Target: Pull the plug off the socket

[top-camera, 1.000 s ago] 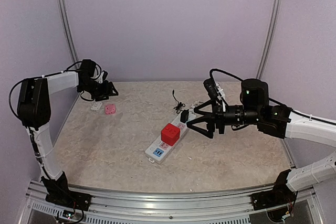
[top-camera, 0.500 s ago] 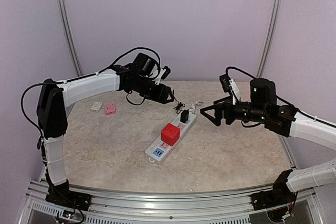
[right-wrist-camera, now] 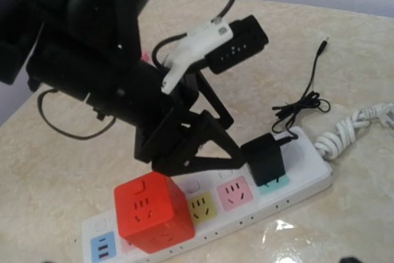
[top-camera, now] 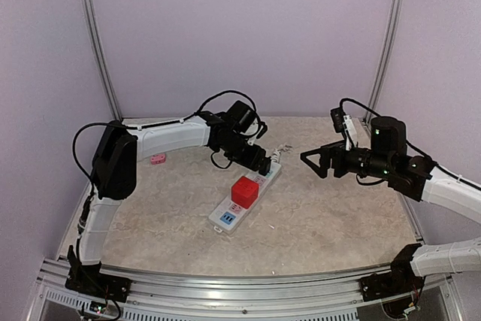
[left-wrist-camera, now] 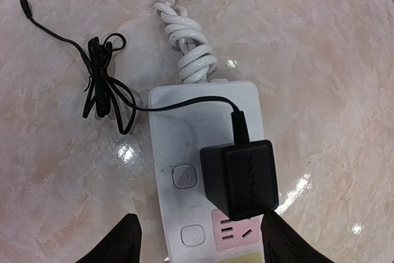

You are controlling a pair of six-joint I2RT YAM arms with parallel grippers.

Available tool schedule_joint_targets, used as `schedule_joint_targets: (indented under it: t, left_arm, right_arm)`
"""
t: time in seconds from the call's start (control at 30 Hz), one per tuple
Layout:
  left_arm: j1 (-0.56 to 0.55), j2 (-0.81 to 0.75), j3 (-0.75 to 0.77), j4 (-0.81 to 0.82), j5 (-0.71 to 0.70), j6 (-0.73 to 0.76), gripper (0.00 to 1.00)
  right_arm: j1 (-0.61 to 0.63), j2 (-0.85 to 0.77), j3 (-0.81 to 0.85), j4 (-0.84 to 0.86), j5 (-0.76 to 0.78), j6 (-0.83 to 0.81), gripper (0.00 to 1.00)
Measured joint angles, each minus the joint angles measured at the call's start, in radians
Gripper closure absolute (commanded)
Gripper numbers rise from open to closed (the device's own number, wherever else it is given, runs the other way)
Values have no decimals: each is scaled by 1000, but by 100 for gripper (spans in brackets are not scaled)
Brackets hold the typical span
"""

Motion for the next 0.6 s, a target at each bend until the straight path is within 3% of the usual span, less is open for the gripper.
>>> schedule_joint_targets:
  t: [0.33,0.6]
  left_arm:
    - [-21,20,24,6,-8,0,35]
    - [-29,86,104,10,-11,-2,44]
  right_arm:
    - [-2,-1,-22,0,0,7,0]
    - [-7,-1,-23,0,2,10,0]
